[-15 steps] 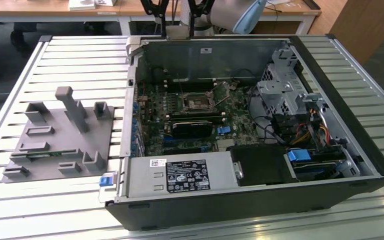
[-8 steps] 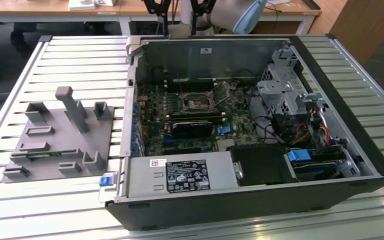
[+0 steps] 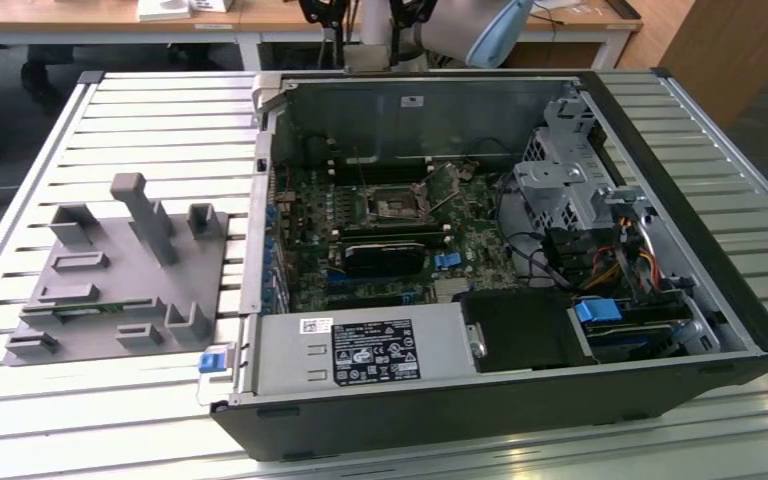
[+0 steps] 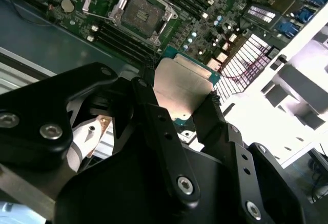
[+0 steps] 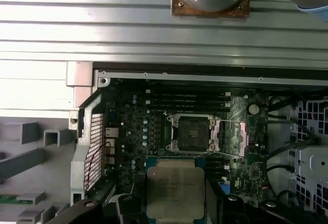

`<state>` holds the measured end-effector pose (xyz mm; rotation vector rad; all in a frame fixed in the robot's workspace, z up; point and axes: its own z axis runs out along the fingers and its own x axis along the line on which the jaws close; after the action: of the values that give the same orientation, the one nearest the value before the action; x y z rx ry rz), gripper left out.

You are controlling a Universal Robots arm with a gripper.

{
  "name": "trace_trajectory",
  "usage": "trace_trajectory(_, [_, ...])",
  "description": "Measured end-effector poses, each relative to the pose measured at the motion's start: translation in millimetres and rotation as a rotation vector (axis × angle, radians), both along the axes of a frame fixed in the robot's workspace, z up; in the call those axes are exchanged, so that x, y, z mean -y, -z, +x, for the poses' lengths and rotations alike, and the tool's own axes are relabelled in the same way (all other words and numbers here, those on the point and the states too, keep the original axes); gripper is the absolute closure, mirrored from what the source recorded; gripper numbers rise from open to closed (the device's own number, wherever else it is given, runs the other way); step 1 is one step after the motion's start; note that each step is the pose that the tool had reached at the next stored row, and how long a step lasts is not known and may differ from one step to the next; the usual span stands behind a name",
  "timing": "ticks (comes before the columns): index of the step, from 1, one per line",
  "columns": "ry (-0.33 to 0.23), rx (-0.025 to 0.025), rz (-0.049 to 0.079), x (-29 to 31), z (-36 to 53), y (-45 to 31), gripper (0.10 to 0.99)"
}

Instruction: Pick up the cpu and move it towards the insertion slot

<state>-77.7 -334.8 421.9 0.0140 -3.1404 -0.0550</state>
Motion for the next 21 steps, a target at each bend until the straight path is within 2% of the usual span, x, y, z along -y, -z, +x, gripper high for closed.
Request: trace_trajectory(21, [0.001, 0.0, 0.0, -21.9, 23.9, 4.3, 0.545])
